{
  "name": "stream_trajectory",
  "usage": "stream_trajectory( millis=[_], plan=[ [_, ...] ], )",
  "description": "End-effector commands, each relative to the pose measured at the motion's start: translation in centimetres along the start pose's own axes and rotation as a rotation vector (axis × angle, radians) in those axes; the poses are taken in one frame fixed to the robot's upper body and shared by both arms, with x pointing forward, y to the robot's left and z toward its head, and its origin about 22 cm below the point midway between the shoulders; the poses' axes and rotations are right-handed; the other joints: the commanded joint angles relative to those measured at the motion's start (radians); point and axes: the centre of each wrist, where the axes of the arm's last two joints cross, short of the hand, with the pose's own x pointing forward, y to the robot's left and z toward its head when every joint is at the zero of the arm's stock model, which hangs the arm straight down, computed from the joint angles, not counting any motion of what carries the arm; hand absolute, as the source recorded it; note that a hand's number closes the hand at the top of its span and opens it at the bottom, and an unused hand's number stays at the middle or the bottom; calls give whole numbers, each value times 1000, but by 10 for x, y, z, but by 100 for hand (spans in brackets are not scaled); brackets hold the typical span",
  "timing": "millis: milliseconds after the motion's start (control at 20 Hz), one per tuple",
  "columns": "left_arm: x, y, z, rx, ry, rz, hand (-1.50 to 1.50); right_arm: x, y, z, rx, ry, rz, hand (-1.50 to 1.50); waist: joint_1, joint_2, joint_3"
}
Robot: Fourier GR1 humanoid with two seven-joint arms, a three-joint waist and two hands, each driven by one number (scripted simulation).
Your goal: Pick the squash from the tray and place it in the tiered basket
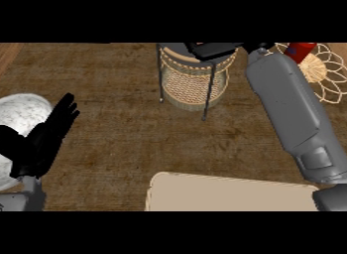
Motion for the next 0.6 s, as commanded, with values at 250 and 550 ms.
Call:
stream_trajectory(
  millis=[250, 550],
  plan=[
    [-4, -2, 0, -21, 5, 2, 0, 5, 17, -21, -13, -18, 9, -150, 15, 12, -2],
    [-8, -3, -7, 5, -5, 2, 0, 21, 26, -28, -45, 40, -171, -150, 10, 11, -2]
  ],
)
